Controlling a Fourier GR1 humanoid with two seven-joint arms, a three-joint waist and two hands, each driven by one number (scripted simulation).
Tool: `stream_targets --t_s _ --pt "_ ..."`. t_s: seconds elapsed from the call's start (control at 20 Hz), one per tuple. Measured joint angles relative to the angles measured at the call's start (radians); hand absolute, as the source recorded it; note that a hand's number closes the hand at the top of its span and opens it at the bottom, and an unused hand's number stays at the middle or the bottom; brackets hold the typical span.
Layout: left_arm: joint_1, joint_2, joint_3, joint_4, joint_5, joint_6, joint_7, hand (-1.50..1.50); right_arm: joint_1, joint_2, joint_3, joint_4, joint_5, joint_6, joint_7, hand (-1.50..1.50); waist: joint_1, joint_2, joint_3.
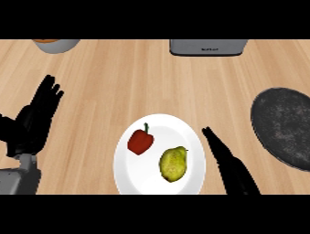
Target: Pick the pear from the plate and place it in the pan
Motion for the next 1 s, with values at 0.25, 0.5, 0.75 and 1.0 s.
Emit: stream_targets --t_s 0.25,0.5,0.75,1.0 --pt "0.0 -0.009 0.022 -0.029 -0.018 -0.019 0.036 0.0 -0.02 0.042 -0.015 0.089 0.009 -0.011 -0.062 -1.5 0.0 0.0 0.0" --pt "-0.014 -0.028 0.037 -0.007 -0.039 -0.037 0.024 0.0 -0.044 0.077 -0.012 0.137 0.024 0.01 -0.066 -1.5 -0.001 0.0 0.0" --pt "-0.022 -0.036 0.059 -0.007 -0.045 -0.058 0.039 0.0 -0.057 0.118 -0.023 0.216 0.041 -0.02 -0.119 -1.5 -0.001 0.0 0.0" --pt "-0.035 -0.051 0.057 -0.028 -0.075 -0.046 0.069 0.0 -0.122 0.164 -0.05 0.32 0.027 -0.046 -0.158 -1.5 0.001 0.0 0.0"
